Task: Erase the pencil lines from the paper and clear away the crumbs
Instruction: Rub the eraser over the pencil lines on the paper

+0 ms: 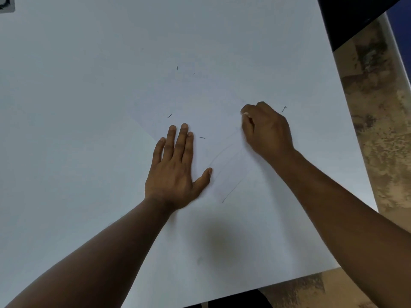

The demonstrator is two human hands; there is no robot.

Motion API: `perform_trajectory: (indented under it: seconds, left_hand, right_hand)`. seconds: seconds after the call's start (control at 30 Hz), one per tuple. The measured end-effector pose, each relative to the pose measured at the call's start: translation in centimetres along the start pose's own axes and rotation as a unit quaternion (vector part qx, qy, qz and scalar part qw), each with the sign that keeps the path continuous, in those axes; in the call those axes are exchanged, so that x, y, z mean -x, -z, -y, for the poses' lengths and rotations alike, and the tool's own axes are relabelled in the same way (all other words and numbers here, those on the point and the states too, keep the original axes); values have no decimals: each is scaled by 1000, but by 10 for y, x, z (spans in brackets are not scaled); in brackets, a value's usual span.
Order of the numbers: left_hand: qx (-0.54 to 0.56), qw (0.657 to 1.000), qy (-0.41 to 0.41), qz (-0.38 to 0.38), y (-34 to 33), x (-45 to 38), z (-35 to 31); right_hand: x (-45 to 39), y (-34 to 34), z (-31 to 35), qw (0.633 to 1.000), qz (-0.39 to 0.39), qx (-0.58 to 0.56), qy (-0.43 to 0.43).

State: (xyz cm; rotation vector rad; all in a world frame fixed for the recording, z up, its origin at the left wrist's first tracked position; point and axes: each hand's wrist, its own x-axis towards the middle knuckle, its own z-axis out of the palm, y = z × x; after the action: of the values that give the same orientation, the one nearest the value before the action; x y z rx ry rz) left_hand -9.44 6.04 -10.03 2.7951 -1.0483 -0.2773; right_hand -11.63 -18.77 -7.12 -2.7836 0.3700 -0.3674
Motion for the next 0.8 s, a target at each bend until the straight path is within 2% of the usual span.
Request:
perform_trajectory:
  seconds: [0.07, 0.27, 0.4, 0.63, 0.7, 0.8]
  left_hand:
    - [-2, 1000, 2, 0, 1, 0, 0]
    - [9, 1000, 3, 11, 2, -1, 0]
    - [10, 1000, 3, 16, 3, -1, 0]
    - [13, 1000, -9, 17, 3, -1, 3]
    - [8, 1000, -9, 11, 3, -1, 1]
    - [7, 1000, 1, 14, 4, -1, -1]
  right_hand:
    - [-2, 4, 0, 998, 13, -52, -26]
    - [32, 10, 29, 975, -17, -185, -123]
    - [60, 1, 61, 970, 19, -224, -90]
    - [59, -13, 81, 979, 124, -138, 83]
    - [51, -11, 72, 984, 107, -103, 98]
    - [31, -7, 47, 997, 37, -61, 35]
